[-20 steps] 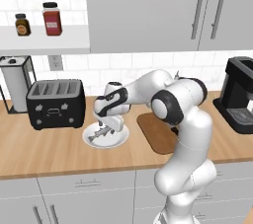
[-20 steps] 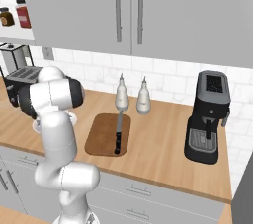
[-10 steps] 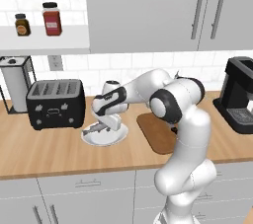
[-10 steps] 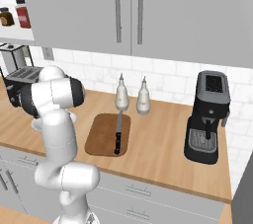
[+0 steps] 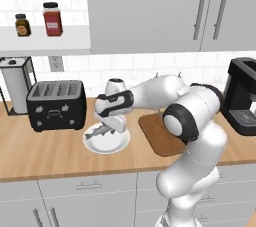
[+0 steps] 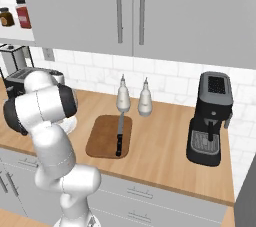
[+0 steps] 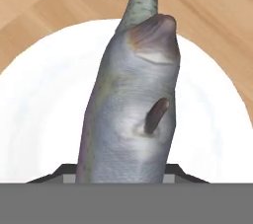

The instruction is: Pick up the knife from the drawer and place it on the cutting board. Then place the meat from the plate to the cutting board.

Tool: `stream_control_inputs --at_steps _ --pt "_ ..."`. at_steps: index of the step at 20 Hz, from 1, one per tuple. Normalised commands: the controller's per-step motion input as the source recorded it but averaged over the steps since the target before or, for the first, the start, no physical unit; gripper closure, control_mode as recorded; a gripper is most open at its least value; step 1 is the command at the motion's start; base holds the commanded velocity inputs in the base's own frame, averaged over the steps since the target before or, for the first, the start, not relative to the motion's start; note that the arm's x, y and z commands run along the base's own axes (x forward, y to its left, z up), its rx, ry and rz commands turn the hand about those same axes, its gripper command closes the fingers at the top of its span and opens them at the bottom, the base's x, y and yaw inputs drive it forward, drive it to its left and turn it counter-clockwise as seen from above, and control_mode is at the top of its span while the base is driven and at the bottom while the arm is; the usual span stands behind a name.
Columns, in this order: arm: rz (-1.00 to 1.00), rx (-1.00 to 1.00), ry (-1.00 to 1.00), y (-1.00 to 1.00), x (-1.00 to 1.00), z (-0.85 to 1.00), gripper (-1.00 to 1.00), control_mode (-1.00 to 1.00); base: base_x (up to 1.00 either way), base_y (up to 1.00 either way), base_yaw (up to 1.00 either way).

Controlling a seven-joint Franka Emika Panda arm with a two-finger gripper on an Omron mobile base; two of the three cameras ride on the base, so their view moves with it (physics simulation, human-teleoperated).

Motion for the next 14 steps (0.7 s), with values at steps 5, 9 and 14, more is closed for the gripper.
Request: stream_control_inputs --at_steps 5,9,14 --pt "0.10 0.00 0.00 -0.63 -0.36 0.18 1.00 -1.00 0.00 0.00 0.00" --pt "0.13 0.00 0.03 -0.56 -0.16 0.13 1.00 -1.00 0.00 0.00 0.00" --pt "0.14 -0.01 0.01 -0.55 -0.12 0.23 1.00 -1.00 0.00 0.00 0.00"
